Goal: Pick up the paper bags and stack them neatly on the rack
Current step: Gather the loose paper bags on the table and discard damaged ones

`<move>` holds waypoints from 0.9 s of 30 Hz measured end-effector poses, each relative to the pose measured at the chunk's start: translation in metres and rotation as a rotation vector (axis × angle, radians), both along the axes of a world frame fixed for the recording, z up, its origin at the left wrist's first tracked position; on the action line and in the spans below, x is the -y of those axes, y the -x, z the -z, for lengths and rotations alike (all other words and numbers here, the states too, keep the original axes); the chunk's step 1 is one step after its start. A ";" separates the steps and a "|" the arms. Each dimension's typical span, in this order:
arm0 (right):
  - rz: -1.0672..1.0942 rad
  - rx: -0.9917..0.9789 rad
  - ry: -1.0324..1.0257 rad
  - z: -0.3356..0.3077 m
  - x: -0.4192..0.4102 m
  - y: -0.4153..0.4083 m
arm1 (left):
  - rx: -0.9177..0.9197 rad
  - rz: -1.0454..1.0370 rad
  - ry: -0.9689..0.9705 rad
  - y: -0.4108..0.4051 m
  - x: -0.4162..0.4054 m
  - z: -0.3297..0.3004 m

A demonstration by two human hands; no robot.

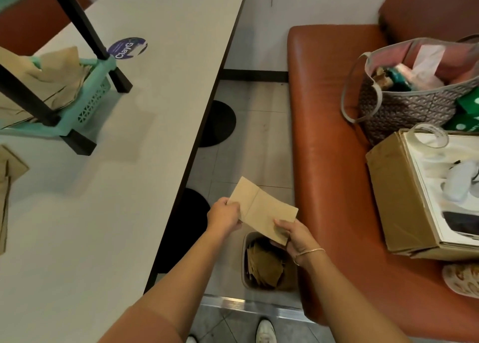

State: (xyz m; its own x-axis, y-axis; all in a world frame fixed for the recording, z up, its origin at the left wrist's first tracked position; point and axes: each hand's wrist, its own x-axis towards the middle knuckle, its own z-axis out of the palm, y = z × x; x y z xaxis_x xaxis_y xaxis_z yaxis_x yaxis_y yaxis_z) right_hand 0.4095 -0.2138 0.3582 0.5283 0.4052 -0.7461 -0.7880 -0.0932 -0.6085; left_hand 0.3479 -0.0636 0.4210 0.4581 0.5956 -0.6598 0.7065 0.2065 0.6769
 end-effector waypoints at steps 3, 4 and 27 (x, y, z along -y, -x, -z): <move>-0.071 0.097 0.279 0.013 0.002 -0.006 | -0.124 0.097 -0.144 0.004 0.000 0.006; -0.137 0.134 0.401 0.018 0.004 -0.006 | -0.176 0.133 -0.182 0.005 0.000 0.007; -0.552 0.755 0.797 -0.046 -0.084 0.025 | 0.254 0.320 -0.493 0.042 -0.041 -0.084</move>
State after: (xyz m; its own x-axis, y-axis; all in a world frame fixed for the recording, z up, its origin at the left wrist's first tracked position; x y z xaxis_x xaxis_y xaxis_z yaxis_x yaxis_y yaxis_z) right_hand 0.3844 -0.1297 0.4041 0.8371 0.2823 -0.4687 0.0003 -0.8569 -0.5155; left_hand 0.3056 -0.0223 0.5051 0.7696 0.6094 -0.1907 0.4865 -0.3662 0.7932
